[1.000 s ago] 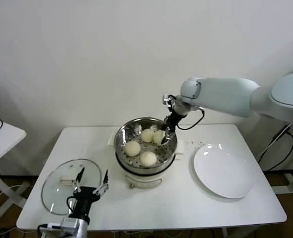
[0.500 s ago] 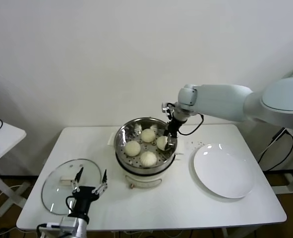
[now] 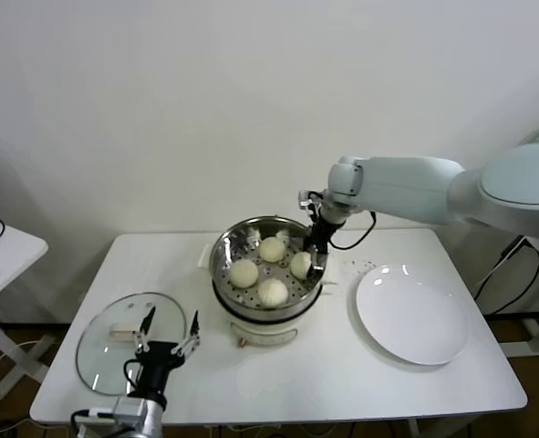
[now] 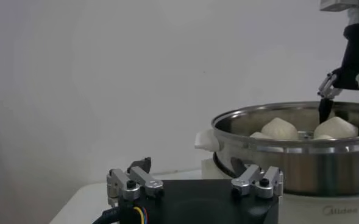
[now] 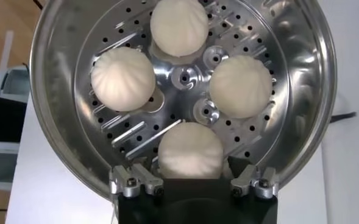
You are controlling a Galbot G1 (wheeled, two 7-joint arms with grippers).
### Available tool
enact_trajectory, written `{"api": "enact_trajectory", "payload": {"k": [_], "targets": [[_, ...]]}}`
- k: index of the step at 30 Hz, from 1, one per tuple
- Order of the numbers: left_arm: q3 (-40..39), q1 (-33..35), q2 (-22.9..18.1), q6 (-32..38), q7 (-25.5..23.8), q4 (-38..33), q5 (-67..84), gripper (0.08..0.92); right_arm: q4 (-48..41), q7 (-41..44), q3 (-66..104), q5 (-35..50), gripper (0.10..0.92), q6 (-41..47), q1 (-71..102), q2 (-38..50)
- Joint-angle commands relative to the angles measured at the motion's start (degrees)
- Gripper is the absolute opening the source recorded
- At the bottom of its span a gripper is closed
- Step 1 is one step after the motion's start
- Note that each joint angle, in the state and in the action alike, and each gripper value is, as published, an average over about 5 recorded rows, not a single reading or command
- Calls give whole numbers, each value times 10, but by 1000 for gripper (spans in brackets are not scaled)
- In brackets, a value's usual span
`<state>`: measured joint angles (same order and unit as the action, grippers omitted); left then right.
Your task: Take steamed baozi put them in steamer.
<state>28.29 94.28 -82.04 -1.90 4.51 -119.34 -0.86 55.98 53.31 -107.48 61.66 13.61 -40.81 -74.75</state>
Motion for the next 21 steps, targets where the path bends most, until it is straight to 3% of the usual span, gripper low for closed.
{"api": "enact_trajectory", "payload": {"k": [1, 11, 21], "targets": [[-1, 0, 0, 0, 1, 2, 0, 823, 0, 2, 6, -1, 820, -2, -1, 0], [1, 0, 3, 1, 1, 3, 1, 823, 21, -1, 28, 8, 823, -7, -26, 11], [20, -4, 14, -1, 4, -1, 20, 823, 141, -124, 119, -26, 823, 2, -42, 131]]}}
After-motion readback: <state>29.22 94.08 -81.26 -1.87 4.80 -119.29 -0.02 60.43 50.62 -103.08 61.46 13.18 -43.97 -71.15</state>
